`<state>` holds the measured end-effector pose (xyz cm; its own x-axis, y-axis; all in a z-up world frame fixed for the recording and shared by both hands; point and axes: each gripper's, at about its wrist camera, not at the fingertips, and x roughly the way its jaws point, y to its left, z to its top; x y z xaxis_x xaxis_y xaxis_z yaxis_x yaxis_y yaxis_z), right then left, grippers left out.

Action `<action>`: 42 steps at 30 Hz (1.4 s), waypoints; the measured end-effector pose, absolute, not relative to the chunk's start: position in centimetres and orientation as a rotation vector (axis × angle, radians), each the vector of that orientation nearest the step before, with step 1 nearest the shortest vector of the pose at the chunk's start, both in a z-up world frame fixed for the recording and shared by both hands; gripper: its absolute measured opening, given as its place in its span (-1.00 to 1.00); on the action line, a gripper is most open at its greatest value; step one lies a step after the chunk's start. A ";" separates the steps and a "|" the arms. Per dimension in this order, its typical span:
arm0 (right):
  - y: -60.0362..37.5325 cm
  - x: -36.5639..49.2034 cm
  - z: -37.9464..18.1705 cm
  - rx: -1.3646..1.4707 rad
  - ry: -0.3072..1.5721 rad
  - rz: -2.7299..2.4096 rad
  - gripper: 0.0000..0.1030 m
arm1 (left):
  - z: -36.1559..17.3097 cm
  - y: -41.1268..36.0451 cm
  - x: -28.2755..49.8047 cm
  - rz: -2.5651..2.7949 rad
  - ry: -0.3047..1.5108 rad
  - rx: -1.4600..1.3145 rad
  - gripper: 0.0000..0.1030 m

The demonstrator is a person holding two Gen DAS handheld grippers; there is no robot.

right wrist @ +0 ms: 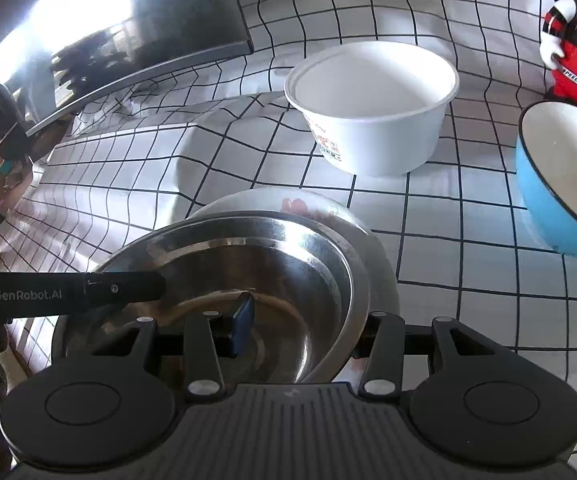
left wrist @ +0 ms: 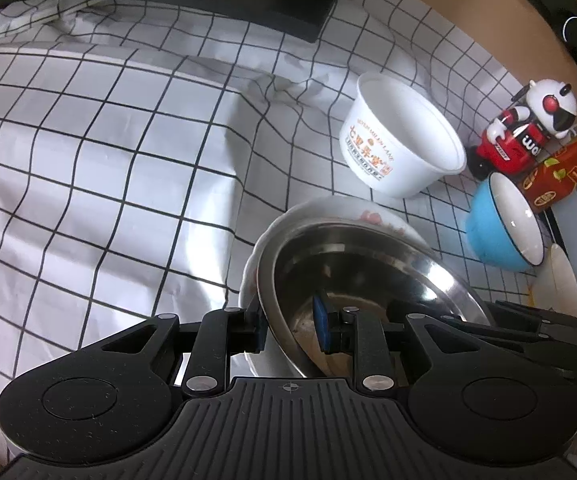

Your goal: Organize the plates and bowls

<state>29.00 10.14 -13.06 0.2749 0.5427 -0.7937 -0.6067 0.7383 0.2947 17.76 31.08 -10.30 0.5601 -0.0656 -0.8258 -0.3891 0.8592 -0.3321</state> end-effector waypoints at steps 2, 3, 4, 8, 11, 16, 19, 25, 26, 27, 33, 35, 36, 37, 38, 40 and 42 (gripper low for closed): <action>10.4 29.0 -13.1 -0.078 1.032 0.772 -0.11 | -10.4 31.2 17.9 0.198 0.975 -0.518 -0.48; 10.5 29.1 -13.2 -0.082 1.030 0.772 -0.11 | -10.5 31.3 18.0 0.197 0.978 -0.516 -0.48; 10.6 29.1 -13.2 -0.087 1.028 0.771 -0.11 | -10.6 31.3 18.1 0.196 0.983 -0.512 -0.48; 10.8 29.4 -13.8 -0.108 1.039 0.755 -0.11 | -11.1 31.2 18.4 0.184 0.999 -0.509 -0.50; 10.7 29.5 -14.0 -0.116 1.048 0.749 -0.11 | -11.0 30.8 18.4 0.183 0.997 -0.469 -0.51; 10.2 29.4 -14.0 -0.115 1.043 0.740 -0.11 | -10.4 30.3 18.6 0.194 0.986 -0.374 -0.51; 9.7 29.2 -13.5 -0.113 1.020 0.738 -0.11 | -10.0 30.5 18.9 0.206 0.966 -0.338 -0.51; 8.2 28.4 -11.8 -0.157 0.890 0.694 -0.06 | -10.6 31.4 20.1 0.228 0.991 -0.310 -0.08; 7.8 28.4 -11.6 -0.156 0.882 0.681 -0.02 | -10.7 31.6 20.2 0.228 0.994 -0.312 -0.06; 7.5 28.6 -11.7 -0.148 0.888 0.671 0.04 | -10.8 31.8 20.3 0.226 0.994 -0.320 -0.06; 6.6 29.9 -14.6 0.016 1.084 0.667 0.05 | -12.1 32.7 21.3 0.184 1.052 -0.413 -0.30; 6.8 29.8 -15.4 0.062 1.135 0.701 0.03 | -12.2 32.2 21.7 0.173 1.060 -0.420 -0.21; 6.8 29.7 -15.6 0.081 1.153 0.714 0.04 | -12.1 31.9 22.0 0.180 1.066 -0.403 -0.18; 6.7 29.7 -15.5 0.084 1.153 0.706 0.04 | -12.1 31.7 22.4 0.184 1.073 -0.391 -0.16; 6.7 29.7 -15.5 0.080 1.154 0.703 0.04 | -12.1 31.4 22.8 0.182 1.080 -0.389 -0.11; 6.4 30.1 -15.4 0.082 1.159 0.680 0.04 | -12.2 31.3 23.7 0.163 1.085 -0.406 -0.10; 6.0 30.7 -15.3 0.082 1.149 0.643 0.04 | -12.3 31.1 24.4 0.137 1.081 -0.421 -0.10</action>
<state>30.65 6.05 -15.34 0.2521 0.5128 -0.8207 -0.4315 0.8186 0.3790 24.45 31.10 -12.33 0.4713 -0.0949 -0.8768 -0.3102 0.9128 -0.2656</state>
